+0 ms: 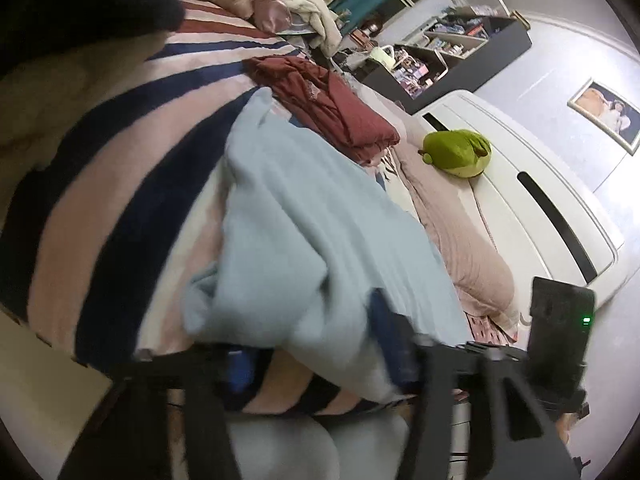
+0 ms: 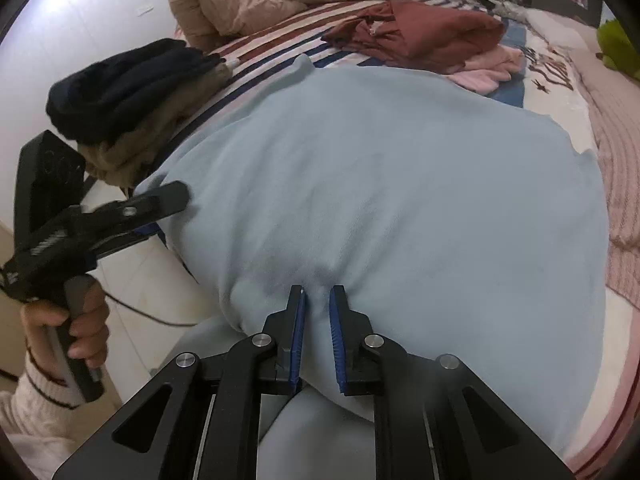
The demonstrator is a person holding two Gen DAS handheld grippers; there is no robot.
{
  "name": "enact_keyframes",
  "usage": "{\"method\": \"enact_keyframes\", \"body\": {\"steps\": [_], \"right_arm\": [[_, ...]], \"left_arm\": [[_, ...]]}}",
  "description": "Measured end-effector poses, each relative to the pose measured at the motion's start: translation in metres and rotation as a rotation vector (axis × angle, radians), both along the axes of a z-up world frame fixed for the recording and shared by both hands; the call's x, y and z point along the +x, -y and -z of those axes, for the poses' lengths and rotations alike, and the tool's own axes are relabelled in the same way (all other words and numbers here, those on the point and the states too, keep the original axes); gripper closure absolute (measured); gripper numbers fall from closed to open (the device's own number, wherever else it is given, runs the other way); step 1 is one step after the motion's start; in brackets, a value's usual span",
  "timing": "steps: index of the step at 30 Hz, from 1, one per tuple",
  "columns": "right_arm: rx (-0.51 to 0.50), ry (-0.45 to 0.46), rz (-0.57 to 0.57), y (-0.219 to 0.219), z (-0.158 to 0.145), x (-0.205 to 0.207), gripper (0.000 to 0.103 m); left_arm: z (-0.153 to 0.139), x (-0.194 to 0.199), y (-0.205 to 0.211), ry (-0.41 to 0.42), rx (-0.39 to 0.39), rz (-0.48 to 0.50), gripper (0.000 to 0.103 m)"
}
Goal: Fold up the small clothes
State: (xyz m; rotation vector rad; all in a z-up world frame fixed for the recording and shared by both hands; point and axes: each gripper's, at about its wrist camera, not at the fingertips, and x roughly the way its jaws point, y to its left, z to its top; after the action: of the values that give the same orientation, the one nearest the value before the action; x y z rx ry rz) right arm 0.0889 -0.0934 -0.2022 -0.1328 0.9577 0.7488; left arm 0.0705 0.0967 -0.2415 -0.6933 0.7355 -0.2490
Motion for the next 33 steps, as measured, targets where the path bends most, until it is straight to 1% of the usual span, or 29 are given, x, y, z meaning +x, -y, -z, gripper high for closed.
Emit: {"method": "enact_keyframes", "body": {"steps": [1,2,3,6,8,12,14,16,18,19,21,22,23,25,26,27,28,29,30,31,33], "right_arm": [[0.015,0.001,-0.007,0.002,-0.003,-0.002,0.088],[0.036,-0.002,-0.012,0.004,-0.005,-0.003,0.08],[0.059,-0.006,-0.01,0.009,-0.006,-0.003,0.076],[0.115,0.001,0.013,0.026,-0.013,-0.006,0.075],[0.148,0.027,0.034,0.042,-0.021,-0.007,0.075],[0.217,0.09,0.093,0.087,-0.031,-0.015,0.074],[0.268,0.099,0.138,0.115,-0.033,-0.018,0.074],[0.319,0.112,0.192,0.148,-0.033,-0.024,0.074],[0.346,0.128,0.243,0.175,-0.032,-0.031,0.074],[0.357,0.133,0.269,0.187,-0.031,-0.033,0.074],[0.376,0.125,0.324,0.211,-0.025,-0.038,0.074],[0.386,0.115,0.349,0.224,-0.021,-0.041,0.072],[0.389,0.108,0.362,0.231,-0.018,-0.042,0.072],[0.381,0.094,0.394,0.247,-0.012,-0.046,0.072],[0.376,0.088,0.408,0.253,-0.009,-0.048,0.072],[0.375,0.081,0.42,0.259,-0.006,-0.05,0.072],[0.376,0.076,0.425,0.262,-0.004,-0.051,0.072],[0.377,0.067,0.425,0.264,-0.001,-0.051,0.072],[0.376,0.062,0.421,0.264,-0.001,-0.049,0.072],[0.373,0.061,0.415,0.261,0.0,-0.045,0.071],[0.366,0.072,0.393,0.25,-0.004,-0.037,0.065]], "left_arm": [[-0.002,0.004,-0.001,0.009,-0.004,0.005,0.076],[-0.005,0.006,-0.001,0.015,0.003,0.003,0.08],[-0.006,0.003,-0.004,0.02,0.02,0.002,0.085],[-0.019,-0.002,0.003,0.045,0.11,0.003,0.088],[-0.031,-0.003,0.013,0.067,0.19,0.017,0.088],[-0.059,0.001,0.038,0.128,0.307,0.056,0.09],[-0.073,0.006,0.06,0.166,0.371,0.105,0.091],[-0.088,0.013,0.09,0.216,0.427,0.189,0.092],[-0.095,0.02,0.117,0.251,0.432,0.279,0.092],[-0.096,0.027,0.139,0.258,0.411,0.358,0.092],[-0.086,0.038,0.174,0.232,0.378,0.483,0.092],[-0.072,0.046,0.2,0.189,0.383,0.56,0.092],[-0.058,0.052,0.217,0.149,0.403,0.604,0.092],[-0.026,0.058,0.246,0.072,0.469,0.66,0.092],[-0.018,0.055,0.253,0.074,0.495,0.672,0.092],[-0.017,0.05,0.255,0.1,0.502,0.675,0.089],[-0.02,0.046,0.251,0.109,0.473,0.692,0.079],[-0.023,0.044,0.246,0.102,0.427,0.715,0.074],[-0.028,0.041,0.237,0.101,0.363,0.748,0.066],[-0.029,0.037,0.234,0.106,0.333,0.759,0.058],[-0.036,0.029,0.226,0.1,0.312,0.754,0.055]]}}
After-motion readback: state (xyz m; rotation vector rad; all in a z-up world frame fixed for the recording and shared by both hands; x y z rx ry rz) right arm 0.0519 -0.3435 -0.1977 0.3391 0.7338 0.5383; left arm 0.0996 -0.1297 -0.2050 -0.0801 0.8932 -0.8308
